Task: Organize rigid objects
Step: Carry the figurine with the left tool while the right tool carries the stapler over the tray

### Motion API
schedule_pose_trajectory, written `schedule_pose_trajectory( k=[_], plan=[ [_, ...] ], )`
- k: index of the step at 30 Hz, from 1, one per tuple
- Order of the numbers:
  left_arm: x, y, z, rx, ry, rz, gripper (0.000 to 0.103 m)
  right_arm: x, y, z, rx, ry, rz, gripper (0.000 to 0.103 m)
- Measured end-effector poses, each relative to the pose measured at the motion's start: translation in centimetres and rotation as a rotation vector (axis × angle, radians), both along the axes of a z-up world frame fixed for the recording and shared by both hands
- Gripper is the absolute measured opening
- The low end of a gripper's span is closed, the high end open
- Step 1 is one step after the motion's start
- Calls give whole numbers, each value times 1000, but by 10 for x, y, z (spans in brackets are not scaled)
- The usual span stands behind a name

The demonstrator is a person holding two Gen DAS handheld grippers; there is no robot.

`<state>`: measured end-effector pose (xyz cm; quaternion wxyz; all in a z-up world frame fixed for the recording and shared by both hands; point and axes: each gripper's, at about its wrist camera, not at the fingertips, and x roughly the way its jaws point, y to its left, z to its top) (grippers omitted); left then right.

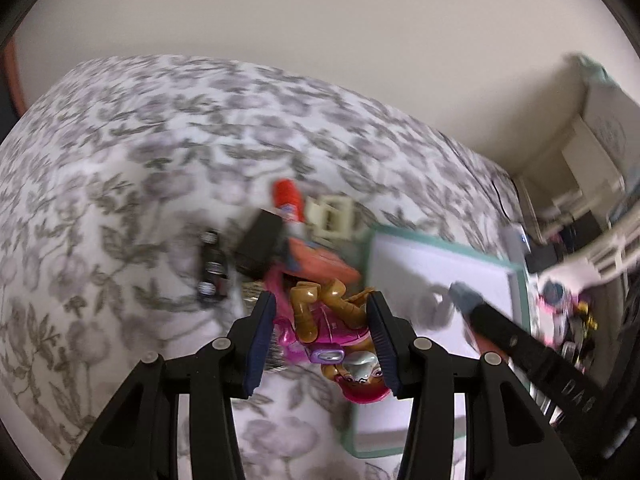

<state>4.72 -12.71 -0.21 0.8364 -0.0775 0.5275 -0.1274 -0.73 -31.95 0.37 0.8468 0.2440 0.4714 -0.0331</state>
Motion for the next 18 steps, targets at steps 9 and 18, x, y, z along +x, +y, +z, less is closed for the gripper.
schedule_pose_trajectory(
  k=[9,18],
  plan=[
    [-14,-47,-10,26,19,-89,48,-21,-50,5,9,-25,-94,57],
    [-23,-89,-29,87,44,-181,49,-24,-67,-4,-28,12,-128,57]
  ],
)
